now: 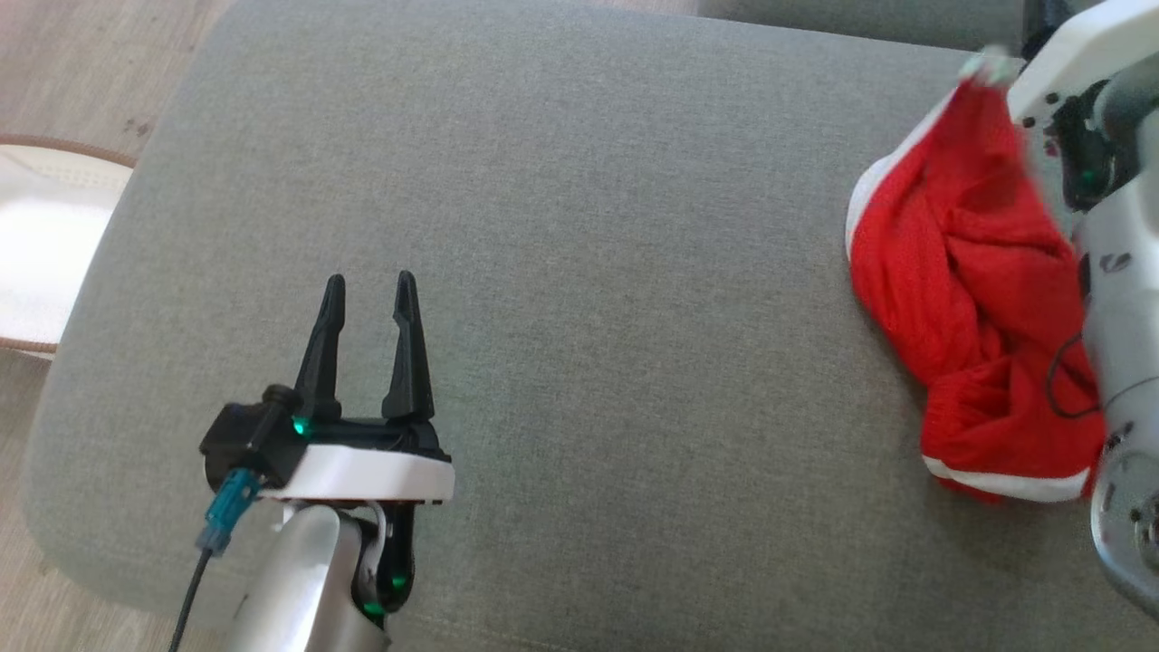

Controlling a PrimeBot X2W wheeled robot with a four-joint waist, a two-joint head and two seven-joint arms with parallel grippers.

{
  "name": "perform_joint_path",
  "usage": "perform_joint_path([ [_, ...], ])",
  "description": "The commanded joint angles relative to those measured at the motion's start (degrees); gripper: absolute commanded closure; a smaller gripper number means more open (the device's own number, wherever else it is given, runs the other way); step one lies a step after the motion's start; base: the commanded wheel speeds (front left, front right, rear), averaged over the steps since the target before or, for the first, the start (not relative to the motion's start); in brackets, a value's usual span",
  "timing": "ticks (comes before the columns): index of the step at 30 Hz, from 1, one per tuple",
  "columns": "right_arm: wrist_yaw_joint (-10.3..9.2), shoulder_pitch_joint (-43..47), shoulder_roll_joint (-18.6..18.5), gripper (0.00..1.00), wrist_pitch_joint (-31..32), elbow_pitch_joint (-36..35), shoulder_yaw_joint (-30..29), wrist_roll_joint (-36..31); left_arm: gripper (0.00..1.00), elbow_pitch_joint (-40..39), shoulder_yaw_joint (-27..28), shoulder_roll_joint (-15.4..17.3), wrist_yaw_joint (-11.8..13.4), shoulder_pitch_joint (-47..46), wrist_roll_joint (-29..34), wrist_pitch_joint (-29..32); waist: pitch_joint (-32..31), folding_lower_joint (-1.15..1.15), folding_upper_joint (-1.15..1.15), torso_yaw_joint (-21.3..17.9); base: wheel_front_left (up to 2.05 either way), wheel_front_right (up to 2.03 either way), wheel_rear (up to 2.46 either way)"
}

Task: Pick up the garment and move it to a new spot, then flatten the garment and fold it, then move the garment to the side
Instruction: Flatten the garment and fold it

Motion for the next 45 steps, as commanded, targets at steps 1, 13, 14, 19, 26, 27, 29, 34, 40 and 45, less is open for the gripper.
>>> perform_joint_path([
  [1,-0.04,-2.65,0.39,0.0,-1.08,-0.69,-0.29,-1.07,0.0,-2.05,1.47,0.47,0.34,-2.79,-0.24,-0.29,0.14,-0.01,0.0,-0.21,0.0,0.0,0.0],
  [13,-0.04,-2.5,4.58,0.0,-11.7,4.39,3.6,-2.02,0.0,-2.86,3.54,0.47,0.02,-3.16,1.36,-0.29,-1.58,-0.01,0.0,-8.33,0.0,0.0,0.0],
  [14,-0.04,-1.65,4.88,0.0,-12.64,3.87,5.17,-1.29,0.0,-2.97,3.72,0.47,-0.04,-3.1,1.46,-0.29,-1.89,-0.01,0.0,-9.08,0.0,0.0,0.0],
  [19,-0.04,6.31,5.39,0.0,-15.26,-2.24,13.17,4.26,0.0,-3.5,4.33,0.47,-0.28,-2.27,1.68,-0.29,-3.96,-0.01,0.0,-12.69,0.0,0.0,0.0],
  [26,-0.04,23.37,0.75,0.0,-15.75,-20.21,17.82,10.97,0.0,-4.43,5.25,0.47,-0.51,-1.28,2.33,-0.29,-5.44,-0.01,0.0,-16.65,0.0,0.0,0.0],
  [27,-0.04,26.1,0.65,0.0,-15.76,-23.1,17.3,11.6,0.0,-4.59,5.36,0.47,-0.54,-1.19,2.38,-0.29,-5.51,-0.01,0.0,-17.06,0.0,0.0,0.0],
  [29,-0.04,31.45,0.66,0.0,-15.76,-28.31,15.85,11.48,0.0,-4.77,5.29,0.47,-0.71,-0.97,2.54,-0.29,-5.59,-0.01,0.0,-17.63,0.0,0.0,0.0],
  [34,-0.04,44.3,4.87,0.0,-15.77,-39.17,11.48,9.97,0.0,-5.21,5.52,0.47,-0.83,0.02,2.64,-0.29,-5.81,-0.01,0.0,-18.76,0.0,0.0,0.0],
  [40,-0.04,53.43,7.05,0.0,-15.0,-47.23,9.4,7.98,0.0,-5.53,6.1,0.47,-1.16,1.29,3.04,-0.29,-5.72,-0.01,0.0,-18.91,0.0,0.0,0.0],
  [45,-0.04,54.84,7.2,0.0,-13.76,-50.23,9.87,8.67,0.0,-5.67,6.49,0.47,-1.32,1.36,2.93,-0.29,-5.81,-0.01,0.0,-18.23,0.0,0.0,0.0],
])
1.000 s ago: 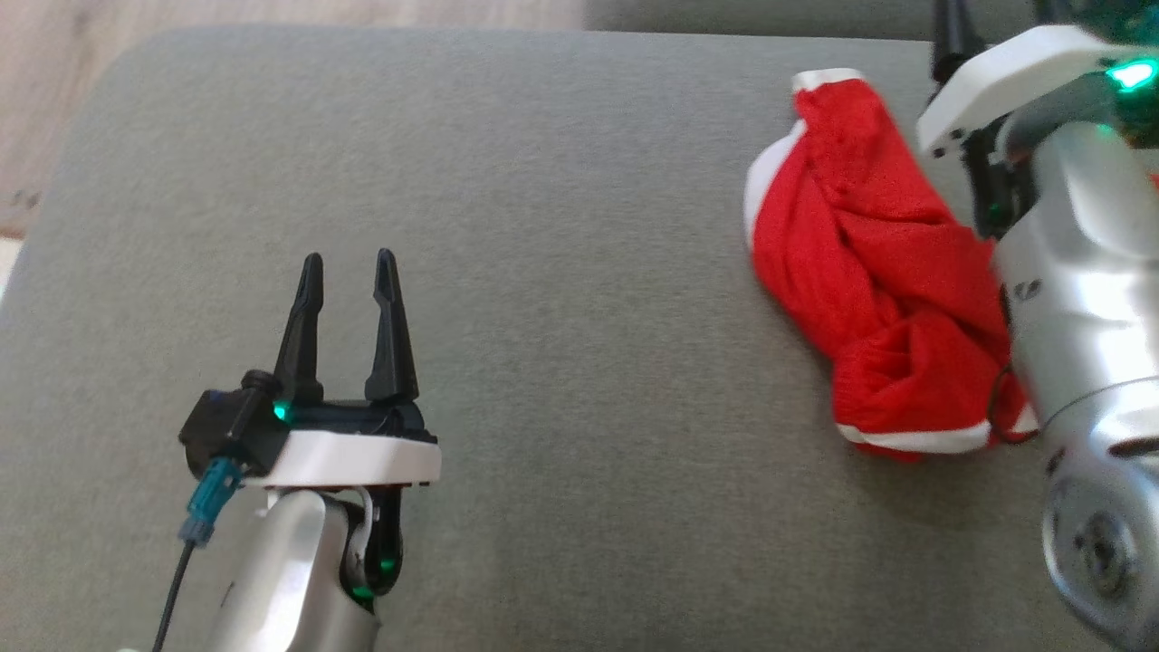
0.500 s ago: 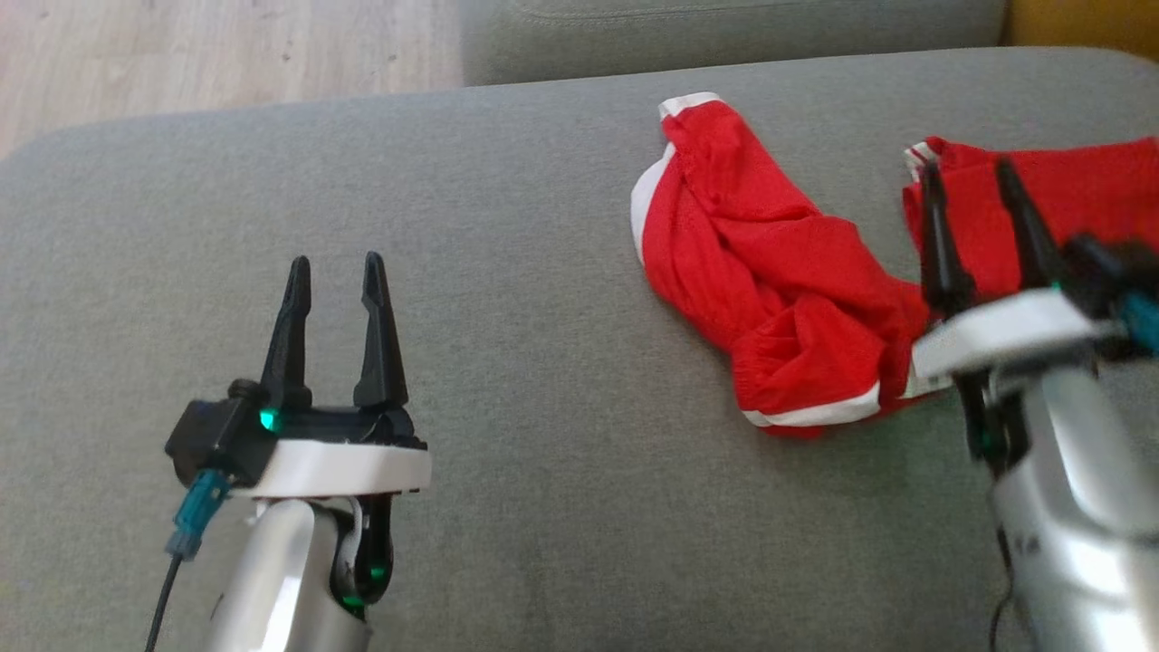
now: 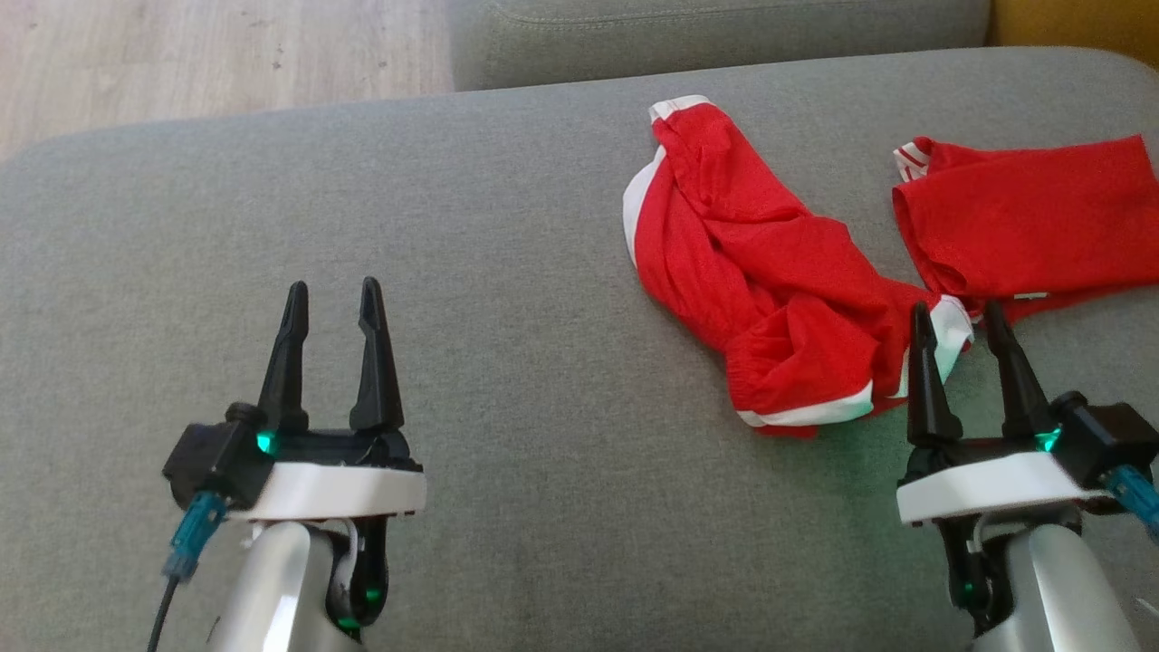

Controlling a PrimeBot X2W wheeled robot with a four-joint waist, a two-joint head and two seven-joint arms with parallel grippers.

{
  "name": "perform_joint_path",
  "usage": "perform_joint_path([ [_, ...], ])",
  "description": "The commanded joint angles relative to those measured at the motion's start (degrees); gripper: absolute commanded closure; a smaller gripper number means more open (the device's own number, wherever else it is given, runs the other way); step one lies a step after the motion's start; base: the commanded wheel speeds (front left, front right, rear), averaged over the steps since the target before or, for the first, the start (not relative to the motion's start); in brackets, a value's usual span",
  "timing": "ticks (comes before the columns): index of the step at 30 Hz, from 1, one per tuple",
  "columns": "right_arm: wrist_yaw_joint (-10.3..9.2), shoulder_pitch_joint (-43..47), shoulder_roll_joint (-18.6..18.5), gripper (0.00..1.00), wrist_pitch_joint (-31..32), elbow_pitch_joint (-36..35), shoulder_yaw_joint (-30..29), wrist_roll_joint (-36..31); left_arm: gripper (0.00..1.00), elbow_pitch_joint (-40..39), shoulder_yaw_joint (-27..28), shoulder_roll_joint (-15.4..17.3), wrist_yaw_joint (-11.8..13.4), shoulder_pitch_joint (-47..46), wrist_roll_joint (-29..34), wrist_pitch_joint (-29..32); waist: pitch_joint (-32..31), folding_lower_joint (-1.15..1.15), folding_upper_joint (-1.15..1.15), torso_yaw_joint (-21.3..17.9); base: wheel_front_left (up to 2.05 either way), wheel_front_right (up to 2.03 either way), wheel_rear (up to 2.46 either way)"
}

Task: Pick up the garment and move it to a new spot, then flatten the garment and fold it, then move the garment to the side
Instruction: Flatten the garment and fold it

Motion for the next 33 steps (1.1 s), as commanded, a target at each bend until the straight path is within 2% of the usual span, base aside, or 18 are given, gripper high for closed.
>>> perform_joint_path([
  [1,-0.04,-1.04,-0.02,0.0,0.38,-2.59,1.54,0.08,0.0,-2.11,2.29,0.44,-0.34,-1.32,0.3,-0.29,-0.16,0.0,0.0,0.35,0.0,0.0,0.0],
  [7,-0.04,0.02,-0.01,0.0,4.53,-4.92,4.66,0.82,0.0,-1.78,1.73,0.44,-0.48,-1.35,0.07,-0.29,-0.43,0.0,0.0,1.85,0.0,0.0,0.0],
  [14,-0.04,0.31,0.0,0.0,12.0,-3.6,12.16,-3.87,0.0,-1.31,1.01,0.44,-0.31,-0.95,-0.38,-0.29,-0.66,0.0,0.0,3.21,0.0,0.0,0.0],
  [19,-0.04,-0.5,0.0,0.0,15.09,0.33,12.86,-8.21,0.0,-1.16,0.26,0.44,-0.22,-1.2,-0.69,-0.29,-0.18,0.0,0.0,4.49,0.0,0.0,0.0],
  [25,-0.04,-2.15,0.0,0.0,16.67,3.99,12.08,-9.85,0.0,-1.11,-0.15,0.44,0.0,-2.05,-0.99,-0.29,1.09,0.0,0.0,6.02,0.0,0.0,0.0],
  [26,-0.04,-2.49,0.0,0.56,16.83,4.43,12.06,-9.76,0.0,-1.11,-0.19,0.44,0.01,-2.17,-1.01,-0.29,1.32,0.0,0.0,6.19,0.0,0.0,0.0],
  [27,-0.04,-2.88,0.0,1.0,16.69,4.7,12.06,-9.43,0.0,-1.11,-0.25,0.44,0.01,-2.28,-1.04,-0.29,1.51,0.0,0.0,6.35,0.0,0.0,0.0],
  [33,-0.04,-6.08,0.0,1.0,14.37,5.05,14.74,-4.7,0.0,-0.93,-0.58,0.44,0.07,-2.65,-1.26,-0.29,2.04,0.0,0.0,7.01,0.0,0.0,0.0],
])
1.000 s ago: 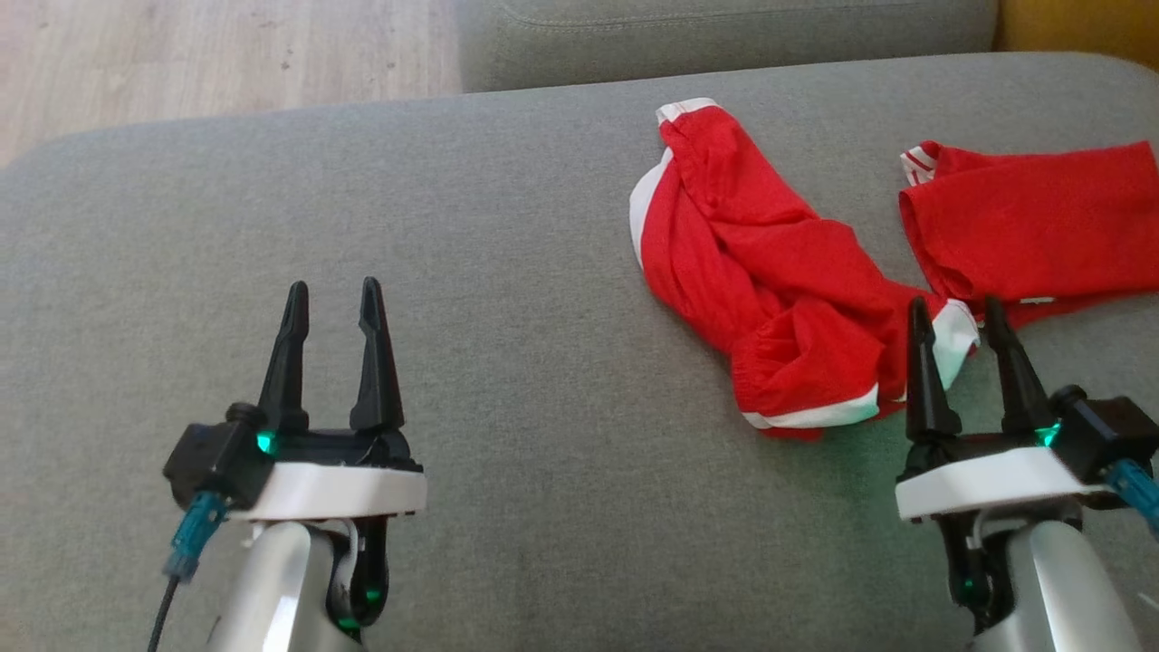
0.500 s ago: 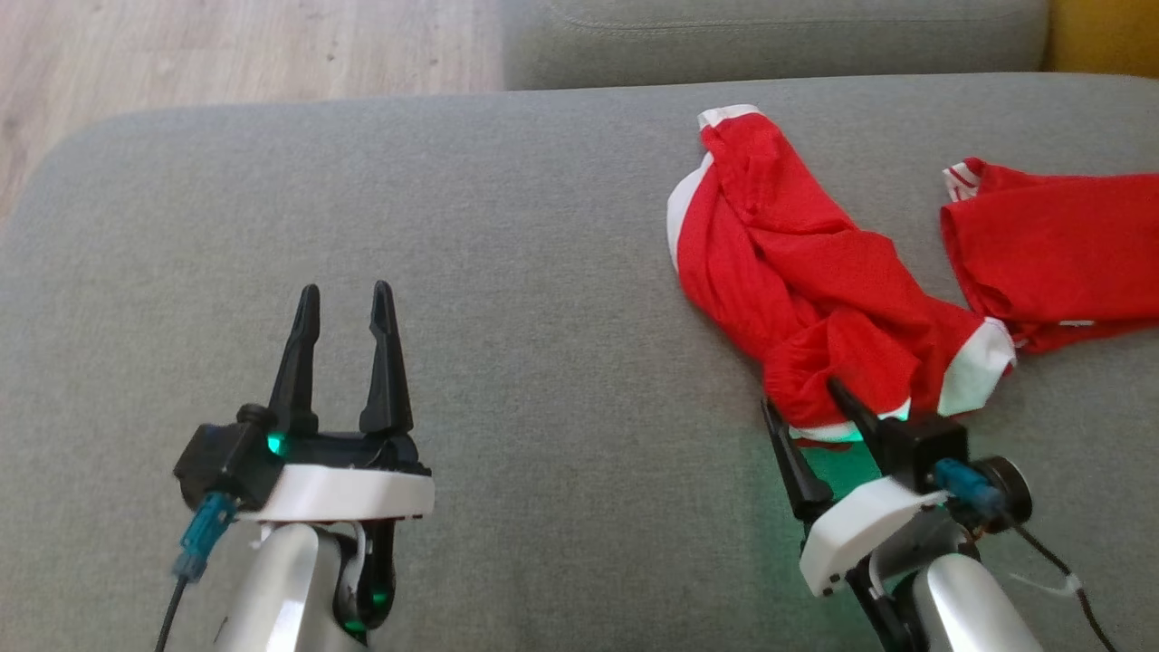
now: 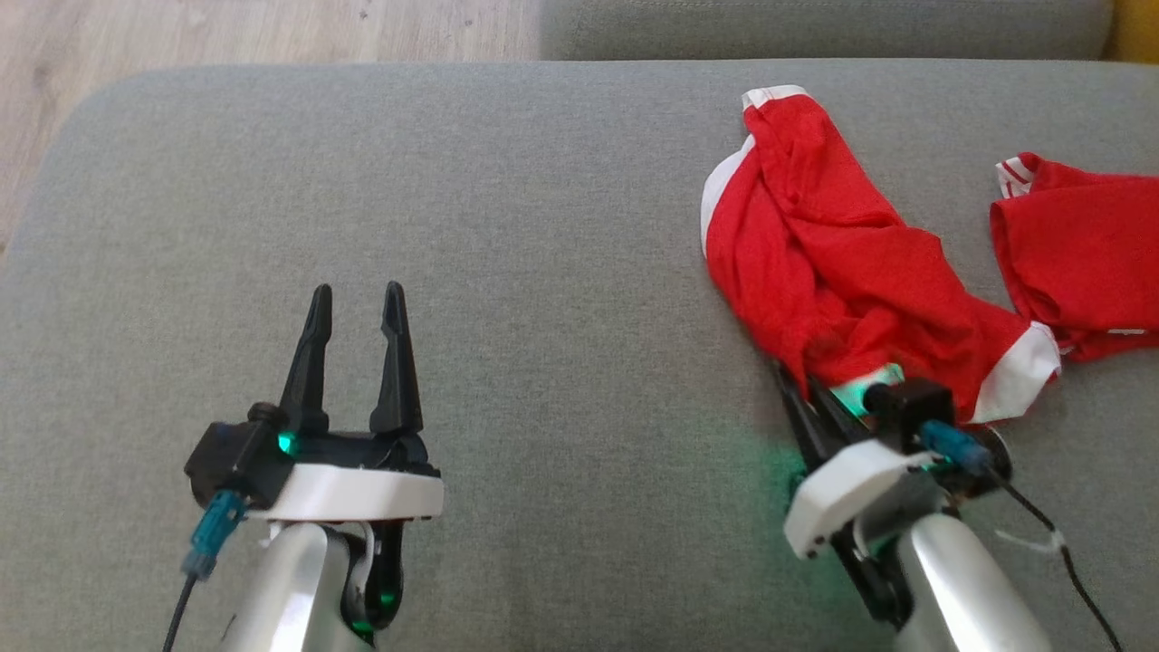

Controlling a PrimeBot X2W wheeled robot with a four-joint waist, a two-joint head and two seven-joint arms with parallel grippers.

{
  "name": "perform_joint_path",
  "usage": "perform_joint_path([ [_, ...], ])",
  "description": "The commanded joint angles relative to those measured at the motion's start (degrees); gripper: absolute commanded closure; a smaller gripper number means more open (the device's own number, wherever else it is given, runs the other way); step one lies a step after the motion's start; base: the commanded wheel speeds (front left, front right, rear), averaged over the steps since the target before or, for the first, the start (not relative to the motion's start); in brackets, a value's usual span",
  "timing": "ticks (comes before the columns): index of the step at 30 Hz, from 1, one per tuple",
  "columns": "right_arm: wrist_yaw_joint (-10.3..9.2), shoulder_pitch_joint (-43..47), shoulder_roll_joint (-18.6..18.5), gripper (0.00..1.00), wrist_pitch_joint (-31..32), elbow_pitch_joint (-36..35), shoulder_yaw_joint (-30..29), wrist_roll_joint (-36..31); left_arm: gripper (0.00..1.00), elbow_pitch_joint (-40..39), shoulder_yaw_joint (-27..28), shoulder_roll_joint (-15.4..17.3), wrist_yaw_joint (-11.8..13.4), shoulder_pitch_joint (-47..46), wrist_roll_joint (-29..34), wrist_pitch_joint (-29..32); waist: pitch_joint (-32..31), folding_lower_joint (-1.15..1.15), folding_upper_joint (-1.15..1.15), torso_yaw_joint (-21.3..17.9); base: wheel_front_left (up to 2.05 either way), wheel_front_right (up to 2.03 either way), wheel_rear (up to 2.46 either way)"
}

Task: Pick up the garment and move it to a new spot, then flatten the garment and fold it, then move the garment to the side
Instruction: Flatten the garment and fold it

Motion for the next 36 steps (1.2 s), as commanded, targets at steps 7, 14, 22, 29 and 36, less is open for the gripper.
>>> perform_joint_path([
  [7,-0.04,-10.04,-0.1,1.0,-4.22,0.3,8.75,4.58,0.0,-1.25,0.82,0.44,0.26,-3.28,-0.74,-0.29,0.44,0.0,0.0,1.09,0.0,0.0,0.0],
  [14,-0.04,-17.26,-0.09,1.0,-6.7,5.09,16.4,8.61,0.0,-0.9,0.11,0.44,0.19,-3.63,-0.84,-0.29,0.57,0.0,0.0,2.9,0.0,0.0,0.0],
  [22,-0.04,-21.23,-0.09,0.0,-7.18,13.61,24.42,14.29,0.0,-0.69,-0.43,0.44,0.55,-3.53,-1.15,-0.29,0.59,0.0,0.0,5.03,0.0,0.0,0.0],
  [29,-0.04,-21.76,-0.09,0.0,-10.4,15.97,21.93,15.59,0.0,-0.84,1.34,0.44,0.72,-2.99,-0.52,-0.29,-0.03,0.0,0.0,2.2,0.0,0.0,0.0],
  [36,-0.04,-16.11,-2.04,0.0,-11.93,10.9,12.83,12.61,0.0,-1.18,2.72,0.44,0.33,-2.44,0.28,-0.29,-0.98,0.0,0.0,-2.55,0.0,0.0,0.0],
])
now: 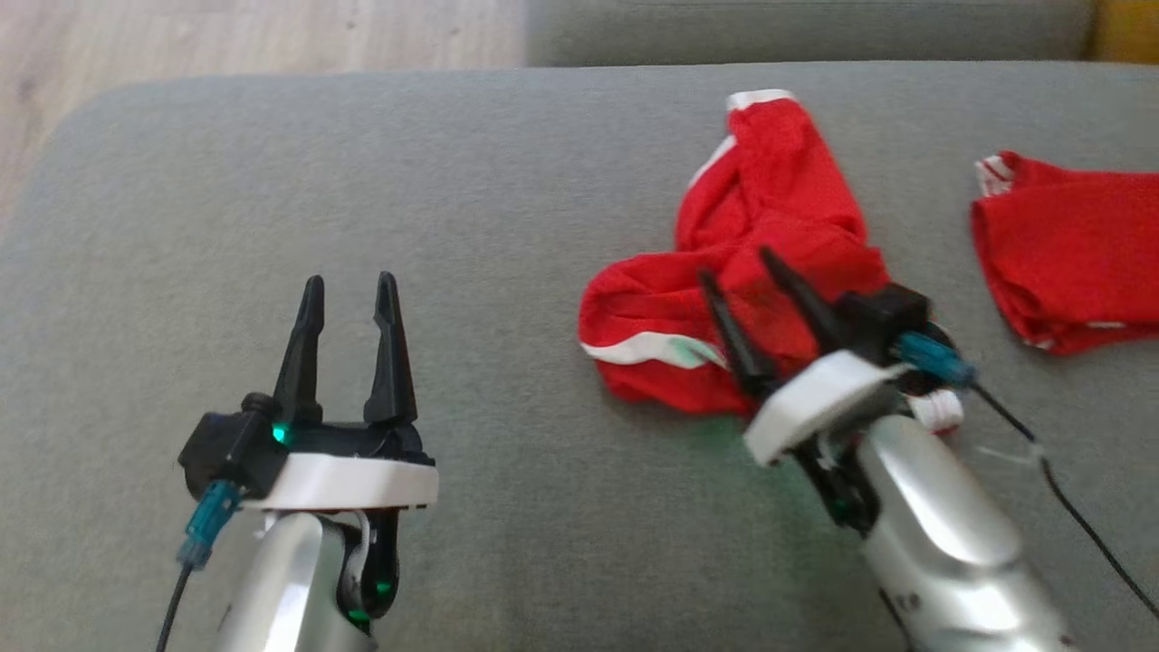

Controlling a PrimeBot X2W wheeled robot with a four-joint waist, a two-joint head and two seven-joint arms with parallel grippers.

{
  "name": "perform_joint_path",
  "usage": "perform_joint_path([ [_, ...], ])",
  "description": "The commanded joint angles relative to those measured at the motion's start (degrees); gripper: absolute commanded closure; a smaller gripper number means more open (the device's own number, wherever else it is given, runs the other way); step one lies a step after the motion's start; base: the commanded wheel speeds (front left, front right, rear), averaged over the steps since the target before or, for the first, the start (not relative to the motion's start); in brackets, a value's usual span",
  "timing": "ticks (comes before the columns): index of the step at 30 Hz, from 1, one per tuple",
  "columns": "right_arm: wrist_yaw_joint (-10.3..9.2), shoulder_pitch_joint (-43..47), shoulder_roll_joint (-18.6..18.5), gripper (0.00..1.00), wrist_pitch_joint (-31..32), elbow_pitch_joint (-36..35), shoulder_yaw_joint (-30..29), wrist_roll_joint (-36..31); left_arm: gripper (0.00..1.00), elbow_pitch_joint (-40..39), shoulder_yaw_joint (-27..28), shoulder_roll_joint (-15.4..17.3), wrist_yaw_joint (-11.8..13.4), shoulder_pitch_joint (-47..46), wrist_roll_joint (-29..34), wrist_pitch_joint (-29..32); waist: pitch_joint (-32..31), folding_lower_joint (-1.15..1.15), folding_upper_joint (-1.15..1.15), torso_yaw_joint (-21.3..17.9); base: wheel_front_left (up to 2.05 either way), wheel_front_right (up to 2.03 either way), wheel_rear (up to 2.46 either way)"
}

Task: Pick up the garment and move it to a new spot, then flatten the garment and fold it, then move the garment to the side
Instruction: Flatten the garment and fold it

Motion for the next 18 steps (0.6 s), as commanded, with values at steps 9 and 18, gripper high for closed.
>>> perform_joint_path([
  [9,-0.04,13.54,-0.51,0.0,-1.96,-13.29,-17.89,-7.42,0.0,-2.36,3.15,0.43,-0.68,-0.76,0.96,-0.29,-0.5,0.0,0.0,-6.62,0.0,0.0,0.0],
  [18,-0.04,20.59,1.68,0.0,-3.56,-17.68,-23.45,-9.36,0.0,-1.92,2.56,0.43,-1.34,-0.64,0.63,-0.29,0.11,0.0,0.0,-8.52,0.0,0.0,0.0],
])
